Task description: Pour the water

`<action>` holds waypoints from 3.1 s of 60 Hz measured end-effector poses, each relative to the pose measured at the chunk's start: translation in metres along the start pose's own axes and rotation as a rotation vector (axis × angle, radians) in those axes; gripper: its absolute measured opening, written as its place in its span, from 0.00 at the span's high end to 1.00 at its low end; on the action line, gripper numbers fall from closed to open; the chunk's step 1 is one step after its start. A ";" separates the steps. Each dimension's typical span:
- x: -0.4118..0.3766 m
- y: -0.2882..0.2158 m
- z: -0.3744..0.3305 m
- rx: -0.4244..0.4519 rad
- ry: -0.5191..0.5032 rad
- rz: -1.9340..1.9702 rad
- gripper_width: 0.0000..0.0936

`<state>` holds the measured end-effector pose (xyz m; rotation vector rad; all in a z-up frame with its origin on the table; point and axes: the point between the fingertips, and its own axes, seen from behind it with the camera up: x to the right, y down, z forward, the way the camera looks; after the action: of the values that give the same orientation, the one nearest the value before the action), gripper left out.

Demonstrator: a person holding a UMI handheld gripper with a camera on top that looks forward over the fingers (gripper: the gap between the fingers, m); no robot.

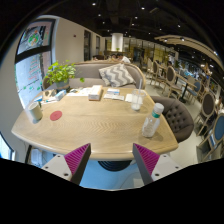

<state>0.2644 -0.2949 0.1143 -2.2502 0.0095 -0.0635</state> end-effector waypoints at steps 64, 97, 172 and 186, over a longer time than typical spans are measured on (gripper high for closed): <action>0.176 -0.042 0.205 0.183 0.059 0.079 0.58; 0.055 -0.218 0.115 0.323 0.444 -0.432 0.60; -0.355 -0.274 0.131 0.328 0.312 -1.084 0.59; -0.345 -0.214 0.169 0.231 -0.021 -0.454 0.59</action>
<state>-0.0750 -0.0192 0.1593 -1.9833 -0.4955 -0.2695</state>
